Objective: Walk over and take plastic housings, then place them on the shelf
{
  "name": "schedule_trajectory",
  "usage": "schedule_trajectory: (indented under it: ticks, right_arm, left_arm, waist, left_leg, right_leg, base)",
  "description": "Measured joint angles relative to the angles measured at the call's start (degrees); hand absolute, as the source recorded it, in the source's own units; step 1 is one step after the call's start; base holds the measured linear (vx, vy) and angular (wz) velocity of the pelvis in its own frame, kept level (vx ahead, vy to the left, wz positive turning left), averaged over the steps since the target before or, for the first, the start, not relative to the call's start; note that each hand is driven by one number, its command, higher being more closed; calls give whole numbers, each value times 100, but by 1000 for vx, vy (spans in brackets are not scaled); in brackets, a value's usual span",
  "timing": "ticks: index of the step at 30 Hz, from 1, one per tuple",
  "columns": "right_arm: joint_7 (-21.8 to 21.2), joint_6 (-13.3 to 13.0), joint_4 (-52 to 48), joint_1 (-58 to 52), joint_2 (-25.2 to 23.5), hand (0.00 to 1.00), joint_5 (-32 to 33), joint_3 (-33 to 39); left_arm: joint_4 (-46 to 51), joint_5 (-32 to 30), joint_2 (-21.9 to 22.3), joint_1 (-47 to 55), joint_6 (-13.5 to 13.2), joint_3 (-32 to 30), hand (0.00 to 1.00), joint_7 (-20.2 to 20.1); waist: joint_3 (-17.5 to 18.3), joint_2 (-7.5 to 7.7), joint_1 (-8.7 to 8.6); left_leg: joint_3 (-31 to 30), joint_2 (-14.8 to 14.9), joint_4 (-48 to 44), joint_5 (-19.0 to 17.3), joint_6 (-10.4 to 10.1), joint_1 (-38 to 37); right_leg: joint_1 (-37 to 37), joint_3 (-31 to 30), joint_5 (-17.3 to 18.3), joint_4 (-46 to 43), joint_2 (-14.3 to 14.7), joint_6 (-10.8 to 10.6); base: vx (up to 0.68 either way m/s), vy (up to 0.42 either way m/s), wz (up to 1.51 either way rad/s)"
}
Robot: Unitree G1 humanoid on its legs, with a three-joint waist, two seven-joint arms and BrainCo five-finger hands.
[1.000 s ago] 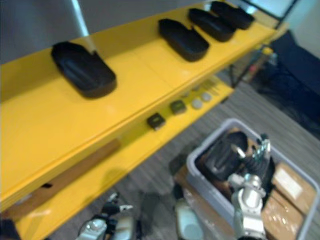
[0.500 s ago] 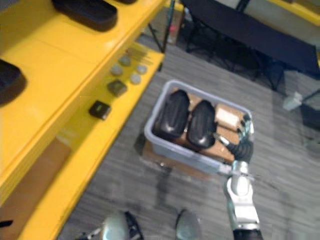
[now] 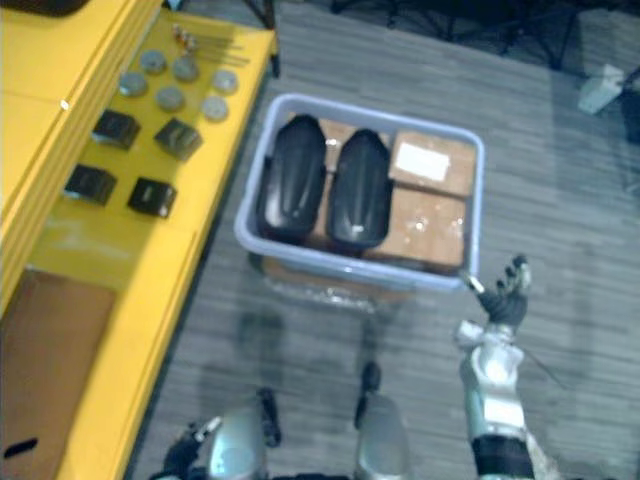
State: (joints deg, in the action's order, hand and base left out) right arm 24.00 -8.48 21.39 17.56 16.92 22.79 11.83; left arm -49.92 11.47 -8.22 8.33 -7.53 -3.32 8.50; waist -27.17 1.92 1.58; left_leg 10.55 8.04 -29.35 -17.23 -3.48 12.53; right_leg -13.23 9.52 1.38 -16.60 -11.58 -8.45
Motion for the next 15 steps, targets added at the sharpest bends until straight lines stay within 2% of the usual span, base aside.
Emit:
schedule_trajectory:
  ticks: [2, 3, 4, 5, 7, 10, 11, 13, 15]
  right_arm:
    - [190, 86, 734, 782, 407, 0, 1, 68]
    - [224, 120, 927, 973, 546, 0, 2, 69]
    - [232, 177, 1336, 1365, 784, 0, 3, 62]
    - [225, 222, 1691, 1762, 1041, 0, 26, 39]
    - [226, 219, 2016, 2195, 1354, 0, 108, 26]
    - [232, 227, 2602, 2906, 1835, 0, 103, -175]
    - [245, 256, 2855, 3167, 2022, 0, 102, -258]
    - [286, 286, 3046, 3354, 2076, 0, 100, -267]
    - [351, 435, 3310, 3493, 2178, 0, 86, -422]
  left_arm:
    - [-5, 165, 20, -83, 28, 3, 0, 15]
    - [-7, 168, 27, -93, 33, 4, 0, 16]
    - [-24, 168, 33, -93, 49, 10, 0, 13]
    - [-42, 169, 69, -92, 56, 10, 0, 7]
    - [-79, 207, 133, -90, 59, 10, 0, -6]
    - [-104, 230, 207, -79, 60, 20, 0, -102]
    - [-143, 280, 238, -79, 48, 106, 0, -195]
    - [-262, 393, 240, -79, 36, 181, 0, -260]
    - [-362, 431, 250, -73, 36, 245, 0, -302]
  waist:
    - [-47, -33, 229]
    - [-56, -41, 265]
    - [-64, -54, 376]
    - [-103, -124, 445]
    - [-171, -244, 453]
    - [-246, -385, 589]
    - [-301, -490, 613]
    - [-311, -522, 666]
    - [-314, -548, 711]
  left_leg:
    - [-157, -143, 99, 140, 30, 201]
    - [-197, -191, 123, 184, 38, 246]
    - [-224, -266, 192, 265, 55, 295]
    - [-276, -323, 196, 312, 75, 353]
    - [-400, -433, 202, 372, 126, 437]
    - [-441, -610, 317, 533, 180, 622]
    - [-503, -658, 288, 553, 197, 708]
    - [-506, -687, 279, 562, 211, 776]
    - [-531, -705, 259, 563, 211, 814]
  right_leg:
    - [-120, 111, -114, 66, -107, 0]
    - [-134, 148, -135, 87, -146, -7]
    - [-183, 158, -189, 119, -200, -18]
    - [-199, 195, -220, 124, -252, -26]
    - [-194, 321, -235, 109, -358, -47]
    - [-390, 353, -314, 98, -523, -79]
    - [-415, 407, -336, 98, -567, -88]
    - [-485, 418, -347, 84, -596, -87]
    - [-499, 440, -351, 84, -614, -86]
  base:
    - [-146, 31, 31]
    - [-127, 33, 35]
    - [-76, 27, 29]
    - [-86, 40, 29]
    - [-74, 51, 36]
    - [-70, 63, 26]
    - [-52, 59, 22]
    - [-30, 48, 10]
    - [3, 15, 5]
